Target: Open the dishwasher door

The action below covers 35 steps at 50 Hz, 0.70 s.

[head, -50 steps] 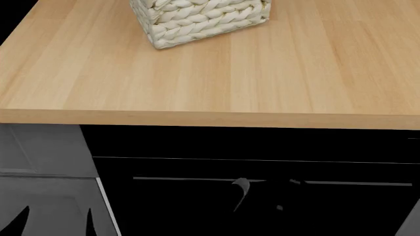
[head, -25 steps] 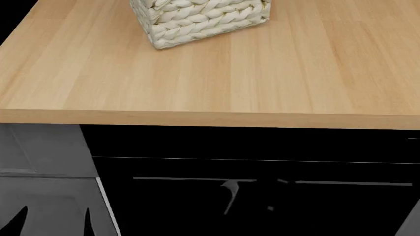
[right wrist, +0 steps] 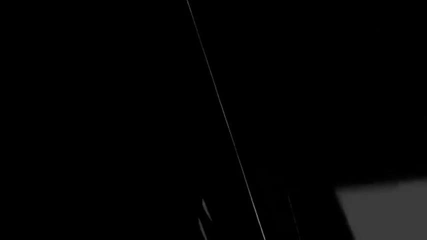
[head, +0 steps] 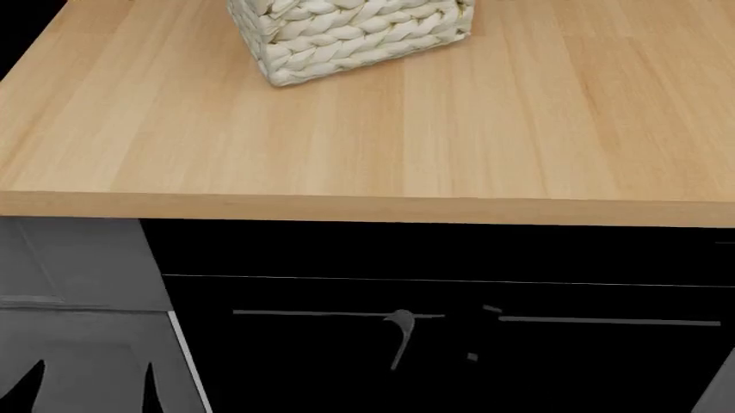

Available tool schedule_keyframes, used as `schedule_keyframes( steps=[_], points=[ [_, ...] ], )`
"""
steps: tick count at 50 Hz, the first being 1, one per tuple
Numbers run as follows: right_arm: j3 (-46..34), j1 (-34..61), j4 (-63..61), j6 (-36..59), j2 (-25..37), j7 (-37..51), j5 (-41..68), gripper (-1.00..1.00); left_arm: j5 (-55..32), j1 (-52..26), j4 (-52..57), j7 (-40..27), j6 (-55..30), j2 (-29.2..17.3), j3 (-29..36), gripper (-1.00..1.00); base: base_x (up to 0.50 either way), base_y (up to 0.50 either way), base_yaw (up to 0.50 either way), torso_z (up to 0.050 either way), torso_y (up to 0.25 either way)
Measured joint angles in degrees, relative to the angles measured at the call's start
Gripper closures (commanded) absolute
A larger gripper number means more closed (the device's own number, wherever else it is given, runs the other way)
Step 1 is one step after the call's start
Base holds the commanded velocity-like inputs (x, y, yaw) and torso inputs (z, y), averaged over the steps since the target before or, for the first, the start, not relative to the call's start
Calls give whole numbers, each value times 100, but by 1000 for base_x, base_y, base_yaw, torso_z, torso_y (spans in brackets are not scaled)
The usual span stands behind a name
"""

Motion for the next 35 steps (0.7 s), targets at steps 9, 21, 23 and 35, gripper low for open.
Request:
schedule_keyframes(
  steps=[9, 21, 23, 35],
  points=[
    [-158, 28, 20, -128, 49, -45, 173, 100, -18, -6, -15, -19, 16, -16, 19, -100, 2, 0, 2, 0, -3],
    [-272, -83, -489, -48, 315, -47, 363, 100, -42, 7, 58, -57, -11, -46, 45, -100, 0, 0, 1, 0, -4],
    [-261, -147, -838, 123, 453, -68, 379, 100, -45, 10, 71, -64, -15, -51, 49, -100, 0, 0, 1, 0, 0],
    [-172, -556, -2869, 1221, 1232, -218, 445, 100, -65, 31, 133, -102, -17, -81, 71, -100, 0, 0, 1, -1, -3]
  ],
)
